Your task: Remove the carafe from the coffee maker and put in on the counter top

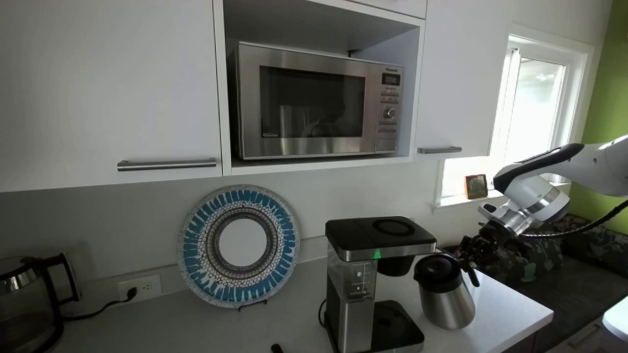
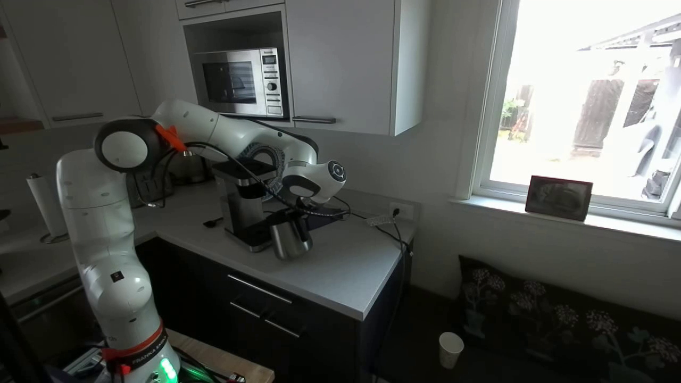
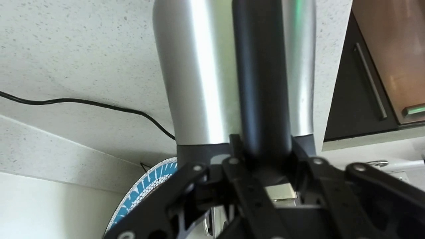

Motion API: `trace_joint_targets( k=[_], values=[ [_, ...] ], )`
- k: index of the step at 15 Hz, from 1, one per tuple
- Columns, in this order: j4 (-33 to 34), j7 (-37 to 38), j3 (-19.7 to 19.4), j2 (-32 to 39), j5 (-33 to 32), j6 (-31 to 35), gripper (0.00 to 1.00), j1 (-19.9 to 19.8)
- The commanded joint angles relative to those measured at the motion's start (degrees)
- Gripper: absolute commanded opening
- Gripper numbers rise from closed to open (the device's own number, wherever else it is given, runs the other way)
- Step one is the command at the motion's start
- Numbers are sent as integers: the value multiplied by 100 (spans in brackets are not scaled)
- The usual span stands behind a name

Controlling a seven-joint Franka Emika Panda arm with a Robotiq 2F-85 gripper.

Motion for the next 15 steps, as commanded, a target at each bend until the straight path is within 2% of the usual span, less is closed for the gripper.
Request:
trace_joint_targets(
  k=[1, 5, 6, 8, 15],
  values=[
    [19, -1, 5, 12, -4, -17, 33, -12],
    [19, -8, 6, 17, -4, -17, 33, -13],
    [56, 8, -2, 119, -8, 116, 8, -16],
    [223, -296, -15, 396, 146, -89, 8, -84],
    [486, -555, 22, 808, 13, -81, 8, -233]
  ],
)
